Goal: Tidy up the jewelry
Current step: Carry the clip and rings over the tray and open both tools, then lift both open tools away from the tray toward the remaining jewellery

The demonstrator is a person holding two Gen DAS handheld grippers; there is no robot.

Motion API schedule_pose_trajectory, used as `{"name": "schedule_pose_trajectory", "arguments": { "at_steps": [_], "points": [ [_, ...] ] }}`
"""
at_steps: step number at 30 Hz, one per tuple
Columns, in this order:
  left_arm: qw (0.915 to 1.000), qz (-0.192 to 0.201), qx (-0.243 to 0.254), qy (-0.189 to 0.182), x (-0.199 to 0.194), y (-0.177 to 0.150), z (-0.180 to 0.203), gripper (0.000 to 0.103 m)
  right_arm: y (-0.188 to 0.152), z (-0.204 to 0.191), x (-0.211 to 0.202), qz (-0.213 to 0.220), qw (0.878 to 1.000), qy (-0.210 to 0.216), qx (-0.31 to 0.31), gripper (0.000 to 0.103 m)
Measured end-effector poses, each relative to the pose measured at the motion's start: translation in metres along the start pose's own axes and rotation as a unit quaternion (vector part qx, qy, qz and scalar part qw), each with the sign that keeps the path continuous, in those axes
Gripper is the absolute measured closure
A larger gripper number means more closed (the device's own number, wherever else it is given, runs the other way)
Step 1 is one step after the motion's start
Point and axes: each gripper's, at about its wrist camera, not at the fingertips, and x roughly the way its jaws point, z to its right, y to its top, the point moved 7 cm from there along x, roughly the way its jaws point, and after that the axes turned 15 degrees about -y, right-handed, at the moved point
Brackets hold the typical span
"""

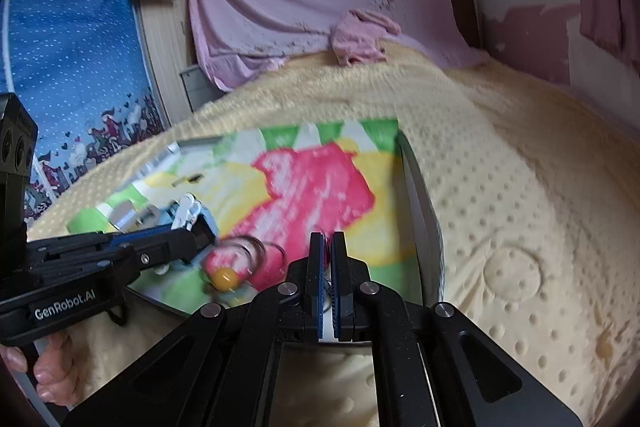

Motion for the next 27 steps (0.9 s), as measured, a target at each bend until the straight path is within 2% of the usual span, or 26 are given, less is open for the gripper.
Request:
{"name": "schedule_pose_trajectory", "arguments": {
  "at_steps": [3,13,14,17,25,27],
  "points": [
    [0.9999,-0.011,-0.001,-0.003,0.007,-0.004,0.000,0.091,-0.009,0.002,0.010,-0.019,1.000,-0.002,0.000,0.100],
    [0.9999,-0.010,-0.008,0.011,0.005,-0.012,0.001,0.091,-0.017,0.008,0.001,-0.008,1.000,-0.008,0.006,0.097],
    [0.9999,-0.009,-0.009,0.009,0.004,-0.012,0.002,0.091,-0.017,0.010,0.000,-0.007,1.000,-0.009,0.009,0.095],
    [0.9999,0.001,-0.010,0.009,0.000,-0.011,0.005,0.091,-0.018,0.016,-0.006,0.000,1.000,-0.009,0.022,0.075],
    [0.9997,0.021,-0.010,0.001,-0.016,-0.012,0.016,0.091,-0.015,0.037,-0.035,0.036,0.998,-0.028,0.047,0.072],
    [0.9996,0.026,-0.006,-0.004,-0.021,-0.013,0.020,0.090,-0.014,0.042,-0.046,0.050,0.997,-0.033,0.054,0.059]
  ]
}}
